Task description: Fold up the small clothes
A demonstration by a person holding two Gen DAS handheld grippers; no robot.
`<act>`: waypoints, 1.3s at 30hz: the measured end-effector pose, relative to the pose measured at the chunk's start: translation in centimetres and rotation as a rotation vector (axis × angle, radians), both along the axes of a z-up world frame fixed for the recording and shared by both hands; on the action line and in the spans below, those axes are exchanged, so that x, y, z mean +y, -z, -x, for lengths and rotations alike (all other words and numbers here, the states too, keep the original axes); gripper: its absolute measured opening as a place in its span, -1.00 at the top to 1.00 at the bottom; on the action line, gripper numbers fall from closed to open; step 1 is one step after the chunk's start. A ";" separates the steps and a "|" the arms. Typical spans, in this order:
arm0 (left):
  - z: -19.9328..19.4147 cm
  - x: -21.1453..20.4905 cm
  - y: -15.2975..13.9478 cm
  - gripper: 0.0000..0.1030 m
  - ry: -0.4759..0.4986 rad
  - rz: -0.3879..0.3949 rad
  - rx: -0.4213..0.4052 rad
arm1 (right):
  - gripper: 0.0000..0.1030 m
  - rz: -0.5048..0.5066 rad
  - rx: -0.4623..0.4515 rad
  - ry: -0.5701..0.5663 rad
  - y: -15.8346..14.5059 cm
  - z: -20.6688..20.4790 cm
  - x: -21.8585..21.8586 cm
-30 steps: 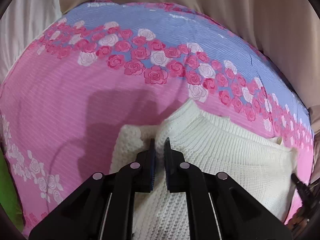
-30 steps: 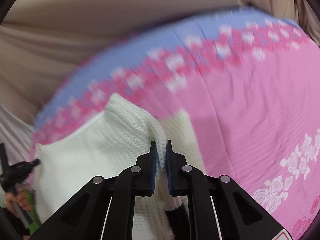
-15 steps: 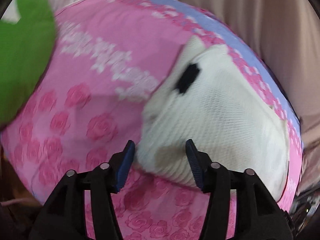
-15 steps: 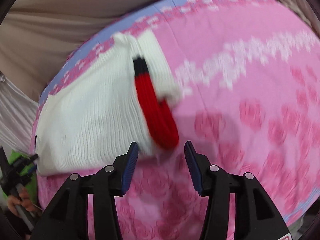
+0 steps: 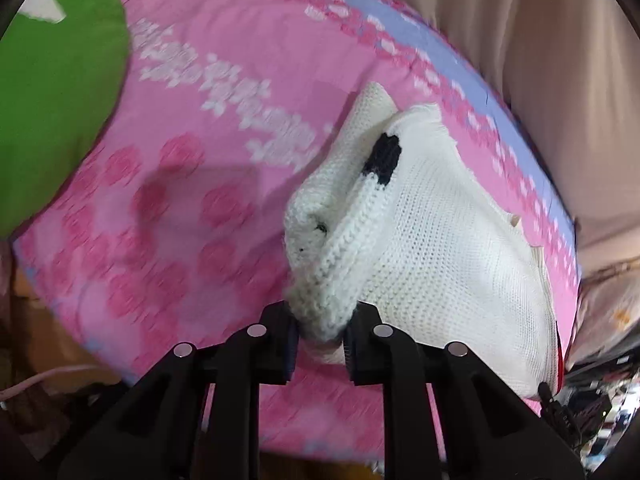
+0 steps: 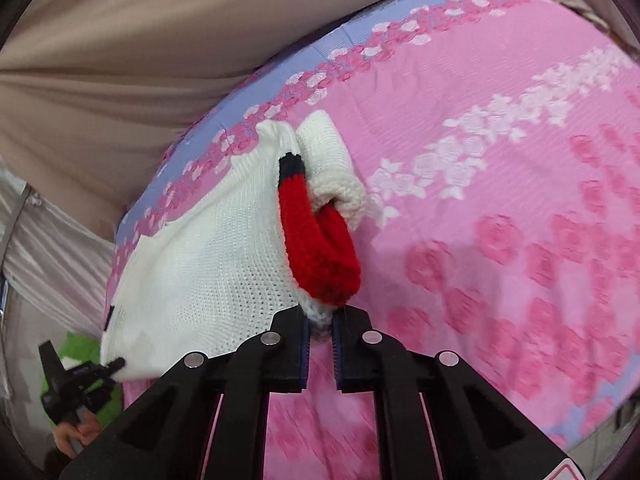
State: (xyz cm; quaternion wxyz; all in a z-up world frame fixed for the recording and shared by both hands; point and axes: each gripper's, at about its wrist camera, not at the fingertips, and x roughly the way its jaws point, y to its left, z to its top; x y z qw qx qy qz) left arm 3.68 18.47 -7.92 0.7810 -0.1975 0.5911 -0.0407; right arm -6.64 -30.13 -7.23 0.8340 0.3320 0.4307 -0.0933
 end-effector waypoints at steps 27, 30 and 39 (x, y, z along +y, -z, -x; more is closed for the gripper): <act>-7.0 -9.0 2.6 0.65 0.174 -0.270 -0.099 | 0.83 0.145 0.145 -0.122 3.8 -7.1 1.1; -7.4 -9.1 2.9 0.66 0.179 -0.282 -0.102 | 0.86 0.220 0.070 -0.055 1.5 -5.9 0.3; -5.4 -9.3 0.6 0.66 0.172 -0.299 -0.134 | 0.67 0.225 0.090 0.050 1.0 -4.3 -1.3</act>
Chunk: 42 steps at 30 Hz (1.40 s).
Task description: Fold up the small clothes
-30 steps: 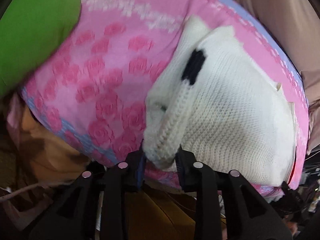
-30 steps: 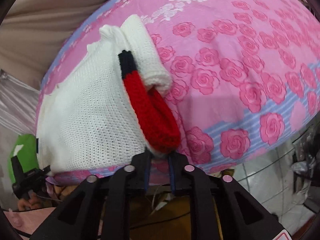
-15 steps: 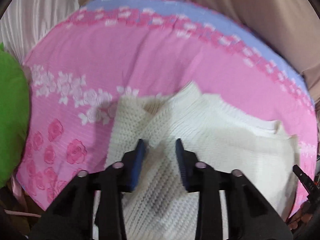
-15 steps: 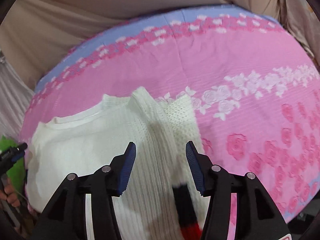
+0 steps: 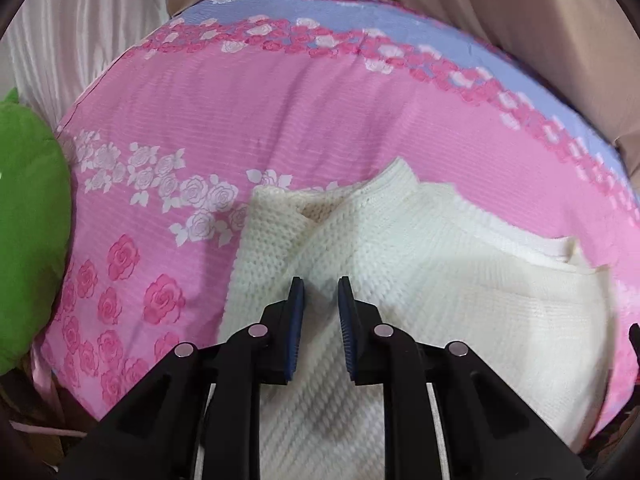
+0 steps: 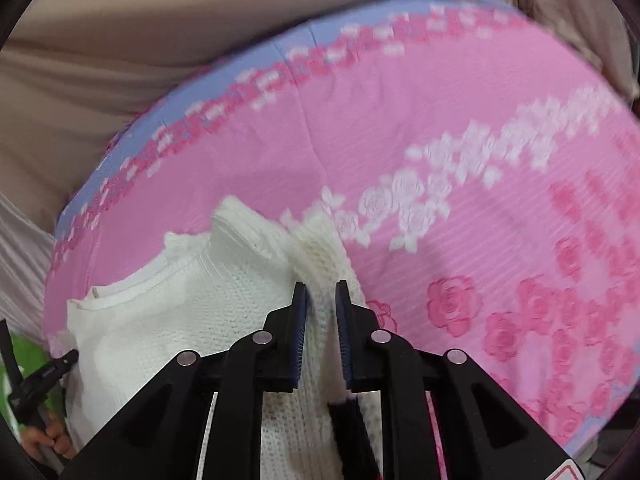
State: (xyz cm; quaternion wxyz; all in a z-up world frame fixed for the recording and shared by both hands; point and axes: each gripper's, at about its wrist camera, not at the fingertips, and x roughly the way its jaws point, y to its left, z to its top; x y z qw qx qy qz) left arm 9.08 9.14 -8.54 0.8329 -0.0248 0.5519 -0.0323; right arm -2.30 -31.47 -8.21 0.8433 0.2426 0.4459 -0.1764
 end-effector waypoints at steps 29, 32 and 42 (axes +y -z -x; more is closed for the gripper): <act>3.3 -5.1 0.2 0.54 0.119 0.032 0.003 | 0.82 0.022 0.000 -0.358 -1.9 0.3 8.6; 2.1 -5.3 2.1 0.53 0.135 -0.023 0.025 | 0.89 0.069 0.039 -0.433 -0.2 -3.6 11.6; 5.9 -3.3 0.8 0.44 0.112 0.034 0.034 | 0.80 0.012 0.052 -0.255 -0.6 2.8 7.0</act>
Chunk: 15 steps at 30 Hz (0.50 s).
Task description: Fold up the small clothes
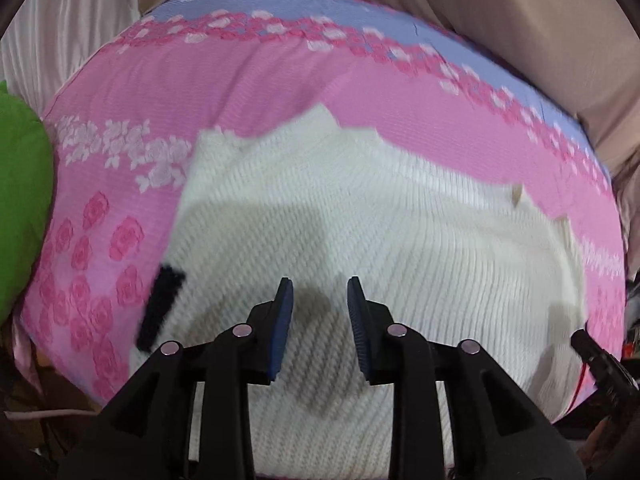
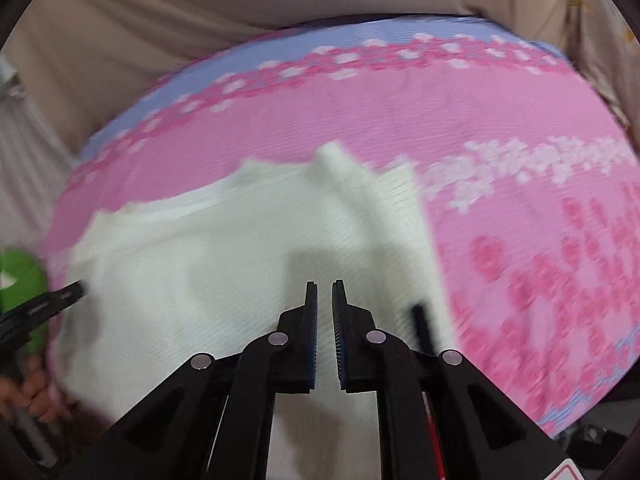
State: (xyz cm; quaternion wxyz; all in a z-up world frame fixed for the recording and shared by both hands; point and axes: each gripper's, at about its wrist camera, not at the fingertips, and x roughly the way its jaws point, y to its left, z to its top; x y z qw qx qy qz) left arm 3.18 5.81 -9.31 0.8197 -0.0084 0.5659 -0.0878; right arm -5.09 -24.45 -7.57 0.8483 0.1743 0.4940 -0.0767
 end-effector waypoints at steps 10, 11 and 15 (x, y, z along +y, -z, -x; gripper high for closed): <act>3.6 -0.8 0.3 0.44 0.076 -0.047 0.005 | 0.85 0.104 0.050 -0.183 1.1 3.0 6.4; 3.9 -1.0 1.1 0.44 0.081 -0.068 0.015 | 0.85 0.109 0.074 -0.203 1.9 2.8 7.0; 4.9 -0.6 -0.8 0.43 0.086 -0.042 -0.017 | 0.84 0.086 0.127 -0.171 3.7 3.2 7.4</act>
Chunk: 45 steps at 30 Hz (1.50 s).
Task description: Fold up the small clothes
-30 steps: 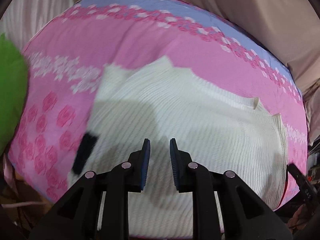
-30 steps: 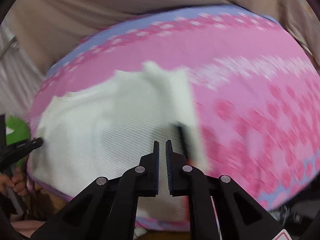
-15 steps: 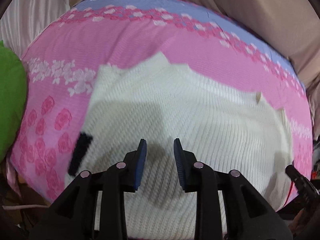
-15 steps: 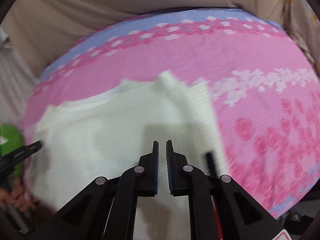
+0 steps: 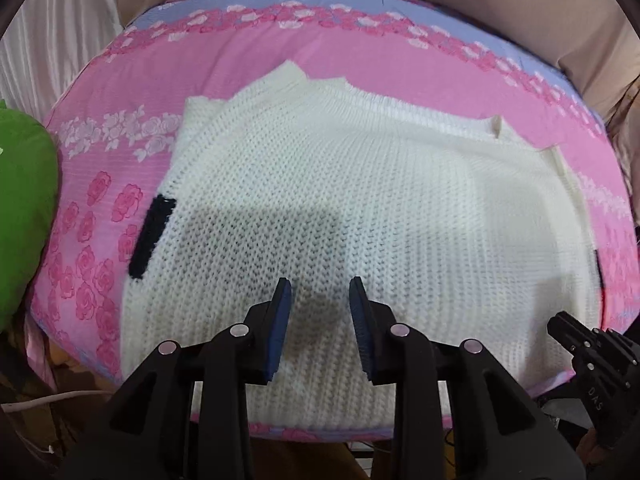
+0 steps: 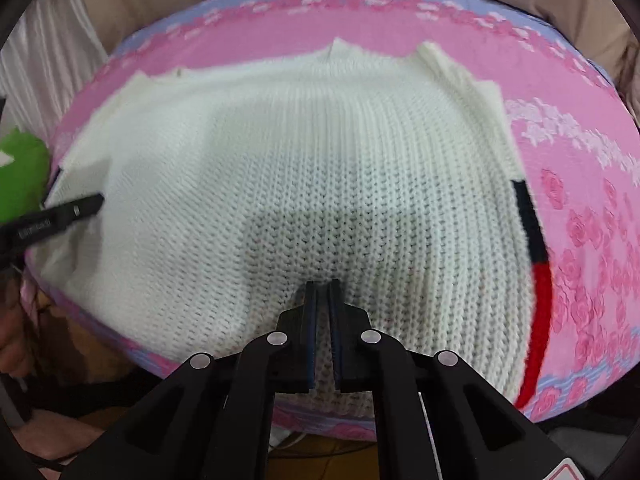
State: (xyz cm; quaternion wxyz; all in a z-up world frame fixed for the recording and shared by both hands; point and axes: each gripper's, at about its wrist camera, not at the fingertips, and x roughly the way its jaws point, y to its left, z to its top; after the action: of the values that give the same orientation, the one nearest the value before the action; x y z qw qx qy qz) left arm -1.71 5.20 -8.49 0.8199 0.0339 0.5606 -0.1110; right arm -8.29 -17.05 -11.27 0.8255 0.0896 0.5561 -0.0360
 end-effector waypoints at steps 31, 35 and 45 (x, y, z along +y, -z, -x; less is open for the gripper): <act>2.3 0.4 -2.2 0.31 0.013 -0.033 -0.056 | 0.88 0.009 -0.166 -0.035 -5.8 -0.2 2.6; 2.2 -0.2 -2.4 0.30 0.016 -0.031 -0.071 | 0.88 0.015 -0.138 0.052 -5.0 1.0 -0.3; 0.0 5.8 2.5 0.30 -0.179 -0.030 0.030 | 0.98 0.044 -0.063 0.321 -0.3 4.3 -10.1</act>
State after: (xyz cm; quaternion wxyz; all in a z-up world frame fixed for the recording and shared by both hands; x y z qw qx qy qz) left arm -1.73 10.96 -10.95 0.8176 -0.0056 0.5751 -0.0293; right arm -12.62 -27.17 -11.01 0.8279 0.1601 0.5077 -0.1768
